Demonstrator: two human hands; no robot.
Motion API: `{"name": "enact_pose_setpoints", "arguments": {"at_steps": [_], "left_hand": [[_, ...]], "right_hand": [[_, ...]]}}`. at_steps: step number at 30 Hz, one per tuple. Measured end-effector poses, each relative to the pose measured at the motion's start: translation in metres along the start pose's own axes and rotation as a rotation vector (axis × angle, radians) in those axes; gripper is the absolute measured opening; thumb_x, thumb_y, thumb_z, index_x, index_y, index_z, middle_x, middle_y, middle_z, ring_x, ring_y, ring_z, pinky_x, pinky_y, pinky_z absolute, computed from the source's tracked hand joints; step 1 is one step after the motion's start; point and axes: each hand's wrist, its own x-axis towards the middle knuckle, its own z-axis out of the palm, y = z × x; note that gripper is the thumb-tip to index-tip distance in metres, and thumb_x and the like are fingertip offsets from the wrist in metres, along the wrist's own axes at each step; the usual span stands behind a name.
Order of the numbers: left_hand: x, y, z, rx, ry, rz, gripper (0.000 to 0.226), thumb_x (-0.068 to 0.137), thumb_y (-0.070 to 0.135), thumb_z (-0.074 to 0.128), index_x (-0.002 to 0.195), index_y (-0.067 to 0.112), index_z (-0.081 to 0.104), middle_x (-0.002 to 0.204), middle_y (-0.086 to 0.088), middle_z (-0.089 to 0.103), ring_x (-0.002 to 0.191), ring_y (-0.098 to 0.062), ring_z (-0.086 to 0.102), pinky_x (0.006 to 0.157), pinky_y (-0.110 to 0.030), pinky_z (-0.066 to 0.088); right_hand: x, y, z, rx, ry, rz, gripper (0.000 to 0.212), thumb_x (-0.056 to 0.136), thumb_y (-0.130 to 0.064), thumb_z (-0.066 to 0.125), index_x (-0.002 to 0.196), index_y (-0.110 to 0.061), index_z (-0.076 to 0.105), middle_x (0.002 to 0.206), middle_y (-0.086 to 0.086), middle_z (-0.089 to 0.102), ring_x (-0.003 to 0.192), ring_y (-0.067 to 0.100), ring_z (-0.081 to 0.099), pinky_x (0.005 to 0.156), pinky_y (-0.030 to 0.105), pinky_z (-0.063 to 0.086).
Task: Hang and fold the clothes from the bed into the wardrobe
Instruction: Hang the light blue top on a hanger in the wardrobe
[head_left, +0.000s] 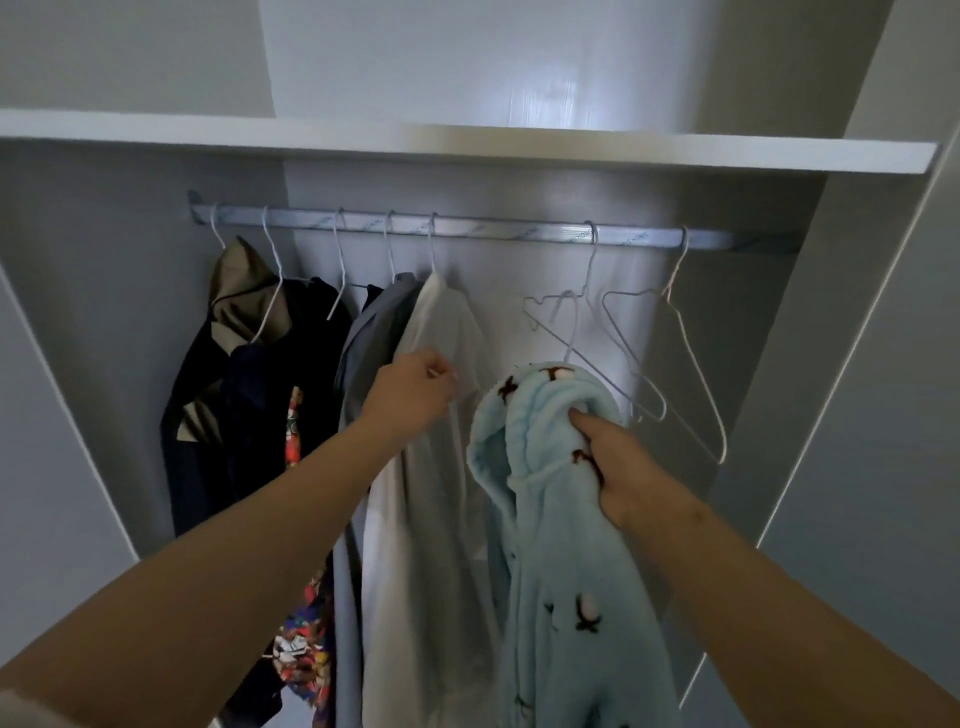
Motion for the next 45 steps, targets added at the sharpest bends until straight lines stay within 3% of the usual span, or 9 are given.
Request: {"name": "enact_pose_setpoints", "arguments": {"at_steps": [7,16,21,24,26,28,37,41,45], "left_hand": [[0.069,-0.007,-0.016,-0.077,-0.001,0.064,0.023,0.087,0.016,0.056,0.069,0.029,0.058,0.070,0.005,0.060,0.075,-0.020,0.059,0.076,-0.032,0.049],[0.151,-0.028,-0.020,-0.019,0.025,0.086,0.014,0.086,0.022,0.055,0.075,0.027,0.062,0.072,0.014,0.057,0.077,-0.011,0.056,0.068,-0.022,0.041],[0.170,-0.050,-0.005,0.061,-0.030,0.066,0.015,0.088,0.024,0.052,0.077,0.024,0.062,0.072,0.014,0.058,0.069,-0.005,0.054,0.054,-0.013,0.037],[0.170,-0.061,0.008,0.071,-0.040,0.121,0.015,0.086,0.015,0.054,0.081,0.014,0.068,0.091,-0.008,0.064,0.081,-0.020,0.062,0.071,-0.022,0.045],[0.169,-0.065,0.012,0.046,0.000,0.147,0.012,0.083,0.010,0.056,0.086,0.012,0.068,0.097,-0.017,0.062,0.083,-0.026,0.061,0.081,-0.028,0.049],[0.166,-0.065,0.016,0.016,0.006,0.135,0.012,0.082,0.006,0.057,0.088,0.014,0.064,0.099,-0.020,0.059,0.083,-0.029,0.060,0.083,-0.033,0.051],[0.131,-0.067,0.016,-0.016,-0.020,0.039,0.018,0.084,0.007,0.059,0.090,0.024,0.058,0.108,-0.009,0.054,0.085,-0.020,0.059,0.083,-0.031,0.051],[0.092,-0.072,0.013,-0.036,0.018,0.006,0.011,0.088,0.008,0.057,0.094,0.015,0.062,0.088,0.005,0.051,0.069,-0.002,0.049,0.056,-0.002,0.038],[0.040,-0.073,0.009,-0.100,0.076,-0.075,0.014,0.090,0.007,0.054,0.101,0.013,0.061,0.102,-0.006,0.057,0.084,-0.009,0.052,0.068,-0.015,0.040]], "right_hand": [[0.062,-0.063,0.047,-0.058,0.055,-0.133,0.021,0.094,-0.016,0.050,0.078,-0.012,0.062,0.052,0.002,0.067,0.066,0.019,0.060,0.057,0.029,0.050],[0.155,-0.127,0.113,-0.120,0.053,-0.247,0.021,0.097,-0.007,0.042,0.083,-0.008,0.058,0.072,0.007,0.061,0.069,0.017,0.053,0.070,0.027,0.046],[0.201,-0.107,0.125,-0.186,0.109,-0.160,0.021,0.099,-0.010,0.041,0.084,-0.009,0.056,0.074,0.005,0.052,0.057,0.014,0.054,0.052,0.021,0.048],[0.214,-0.077,0.125,-0.161,0.031,-0.167,0.029,0.101,-0.009,0.036,0.125,-0.001,0.050,0.092,0.015,0.056,0.087,0.023,0.061,0.079,0.027,0.049],[0.221,-0.068,0.125,-0.179,0.048,-0.253,0.034,0.100,-0.007,0.037,0.131,0.004,0.043,0.113,0.021,0.055,0.116,0.035,0.052,0.103,0.041,0.041],[0.222,-0.062,0.126,-0.197,0.092,-0.311,0.035,0.099,-0.011,0.042,0.131,0.003,0.045,0.120,0.018,0.054,0.119,0.033,0.051,0.107,0.045,0.038],[0.190,-0.010,0.111,-0.354,0.200,-0.212,0.033,0.091,-0.043,0.053,0.109,-0.015,0.051,0.098,0.004,0.057,0.087,0.022,0.055,0.079,0.037,0.047],[0.152,0.008,0.096,-0.330,0.161,-0.181,0.018,0.096,-0.030,0.048,0.089,-0.014,0.052,0.085,0.007,0.056,0.070,0.020,0.052,0.065,0.029,0.047],[0.101,0.038,0.075,-0.274,0.122,-0.080,0.013,0.094,-0.016,0.048,0.081,-0.015,0.051,0.074,0.003,0.055,0.058,0.014,0.047,0.051,0.022,0.039]]}}
